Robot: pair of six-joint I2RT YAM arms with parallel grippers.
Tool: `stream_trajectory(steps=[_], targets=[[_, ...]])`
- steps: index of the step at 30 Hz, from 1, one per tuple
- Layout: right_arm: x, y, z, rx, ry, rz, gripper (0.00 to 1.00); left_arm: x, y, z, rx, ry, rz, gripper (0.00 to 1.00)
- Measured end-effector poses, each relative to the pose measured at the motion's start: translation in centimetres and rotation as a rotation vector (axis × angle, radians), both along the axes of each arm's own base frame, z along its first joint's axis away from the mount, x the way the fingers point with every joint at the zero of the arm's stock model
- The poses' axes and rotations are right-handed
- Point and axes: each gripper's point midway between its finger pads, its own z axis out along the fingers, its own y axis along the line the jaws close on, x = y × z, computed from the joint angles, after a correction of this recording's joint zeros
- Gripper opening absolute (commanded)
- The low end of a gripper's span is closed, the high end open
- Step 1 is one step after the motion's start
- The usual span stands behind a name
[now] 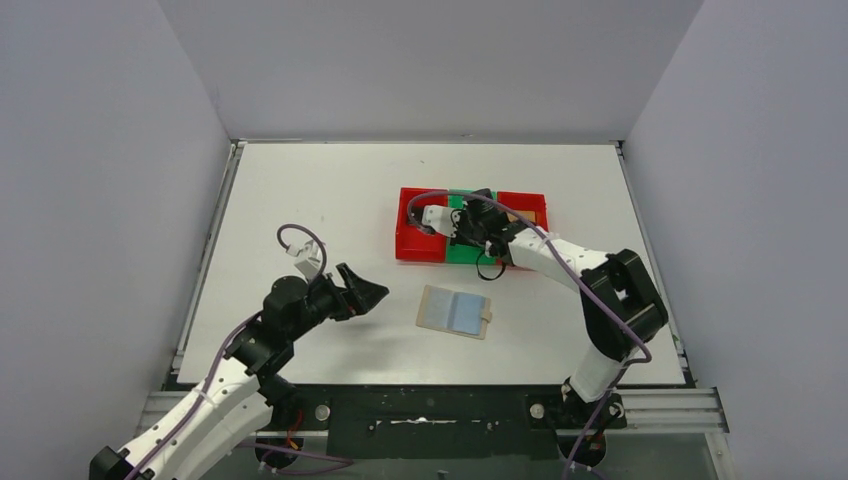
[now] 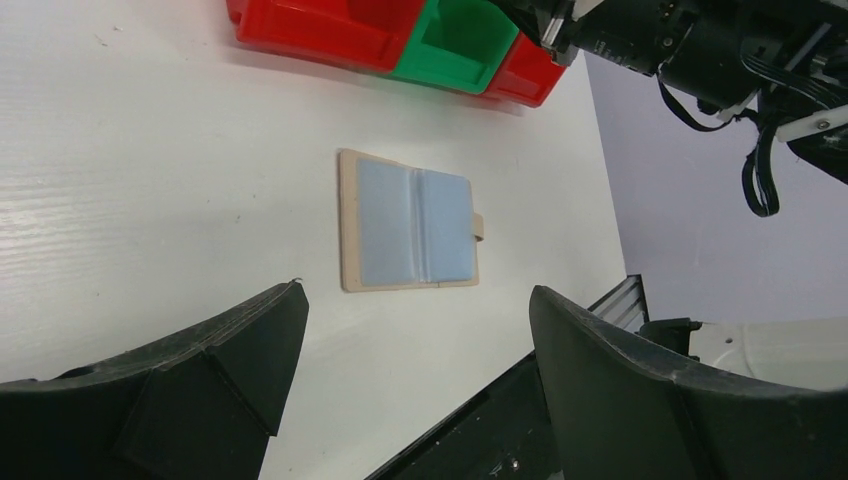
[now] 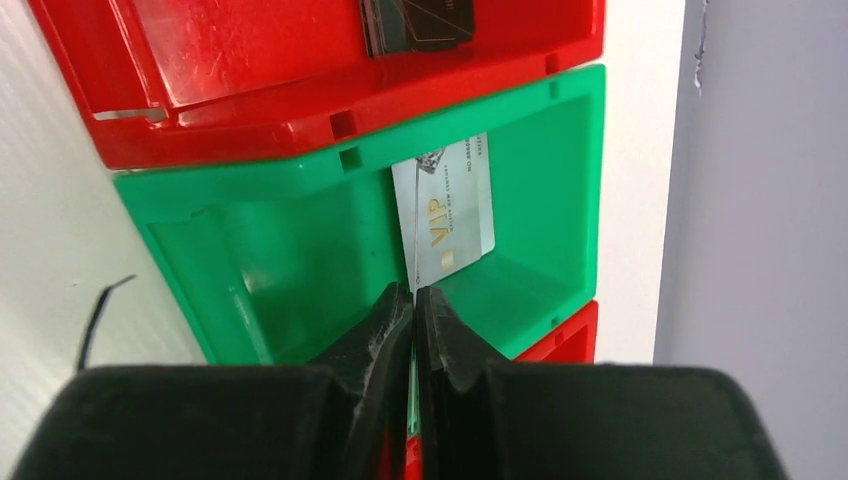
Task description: Take the credit cards out of the card holder
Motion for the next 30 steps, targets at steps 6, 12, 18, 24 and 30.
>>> stream_trajectory(steps=[6,12,18,24,30], targets=[[1.9,0.6,-1.4,-0.080,-0.009,0.055,0.00,-0.1,0.3,-0.1,0.007,0.002,0.009,0.83],[3.6,0.4,-2.8,-0.142,-0.030,0.078,0.00,0.0,0.8,0.2,0.016,-0.005,0.027,0.83],[5.1,-0.3,-4.0,-0.178,-0.058,0.059,0.09,-0.1,1.0,0.5,0.019,-0.018,0.033,0.84],[6.3,-0.7,-3.8,-0.180,-0.090,0.043,0.24,0.0,1.1,0.5,0.024,-0.018,0.039,0.84],[6.6,-0.8,-3.5,-0.157,-0.081,0.035,0.48,0.0,1.2,0.4,0.027,-0.016,0.043,0.84]])
